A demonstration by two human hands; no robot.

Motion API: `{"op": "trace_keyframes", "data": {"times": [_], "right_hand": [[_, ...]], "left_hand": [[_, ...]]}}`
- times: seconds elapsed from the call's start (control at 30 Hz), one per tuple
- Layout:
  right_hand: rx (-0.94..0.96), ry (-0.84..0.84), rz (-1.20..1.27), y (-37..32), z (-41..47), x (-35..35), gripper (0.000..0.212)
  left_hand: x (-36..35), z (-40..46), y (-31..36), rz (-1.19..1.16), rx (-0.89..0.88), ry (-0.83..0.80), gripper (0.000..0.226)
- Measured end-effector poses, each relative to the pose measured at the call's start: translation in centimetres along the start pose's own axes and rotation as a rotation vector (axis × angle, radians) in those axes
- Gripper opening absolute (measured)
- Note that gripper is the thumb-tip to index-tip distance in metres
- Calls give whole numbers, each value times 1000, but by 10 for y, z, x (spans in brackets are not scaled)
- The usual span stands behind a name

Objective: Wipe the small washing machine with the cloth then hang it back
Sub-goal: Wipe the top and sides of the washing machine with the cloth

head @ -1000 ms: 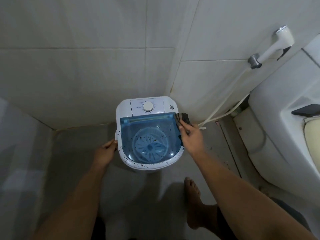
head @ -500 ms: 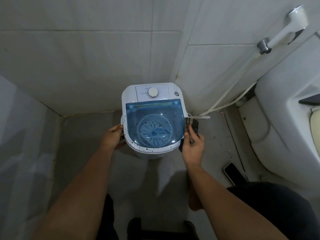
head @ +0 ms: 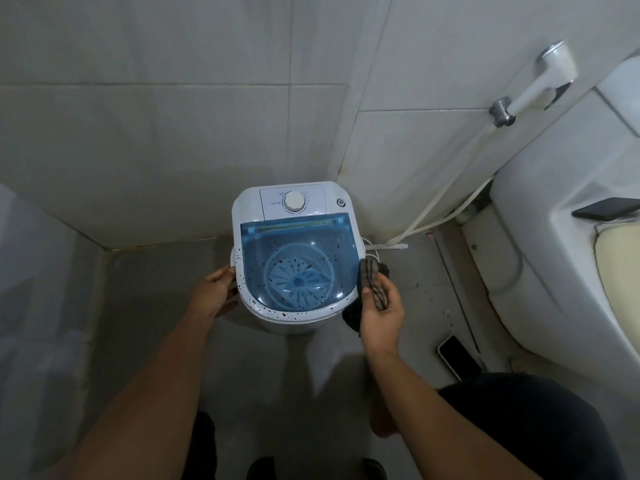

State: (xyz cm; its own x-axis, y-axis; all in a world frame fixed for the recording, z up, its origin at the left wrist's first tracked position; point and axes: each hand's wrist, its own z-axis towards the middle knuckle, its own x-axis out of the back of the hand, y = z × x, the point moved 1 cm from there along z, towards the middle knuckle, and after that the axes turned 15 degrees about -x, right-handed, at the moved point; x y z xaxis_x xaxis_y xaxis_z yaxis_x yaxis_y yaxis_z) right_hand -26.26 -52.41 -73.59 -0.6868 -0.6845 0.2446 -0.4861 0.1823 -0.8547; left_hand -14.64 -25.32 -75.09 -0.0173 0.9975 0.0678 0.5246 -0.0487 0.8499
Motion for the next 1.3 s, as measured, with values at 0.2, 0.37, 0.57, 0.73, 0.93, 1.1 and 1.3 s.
{"op": "trace_keyframes", "data": {"times": [0.2, 0.37, 0.57, 0.73, 0.93, 1.1, 1.3], "right_hand": [[80, -104, -179, -86, 90, -15, 56], [56, -307, -463, -98, 110, -44, 37], [58, -217, -360, -61, 98, -33, 44], [140, -111, -356, -28, 58, -9, 49], [206, -55, -302, 19, 0, 13, 47], [334, -37, -447, 42, -53, 15, 48], [473, -230, -526, 71, -83, -1, 51]], "left_hand": [[5, 5, -7, 31, 1, -7, 39], [4, 4, -7, 31, 0, 5, 40], [3, 3, -8, -9, 8, 33, 36], [1, 1, -6, 2, -11, 43, 34], [3, 2, -7, 29, -11, 30, 35], [2, 0, -4, 35, -18, 16, 37], [2, -2, -1, 34, -26, 12, 37]]}}
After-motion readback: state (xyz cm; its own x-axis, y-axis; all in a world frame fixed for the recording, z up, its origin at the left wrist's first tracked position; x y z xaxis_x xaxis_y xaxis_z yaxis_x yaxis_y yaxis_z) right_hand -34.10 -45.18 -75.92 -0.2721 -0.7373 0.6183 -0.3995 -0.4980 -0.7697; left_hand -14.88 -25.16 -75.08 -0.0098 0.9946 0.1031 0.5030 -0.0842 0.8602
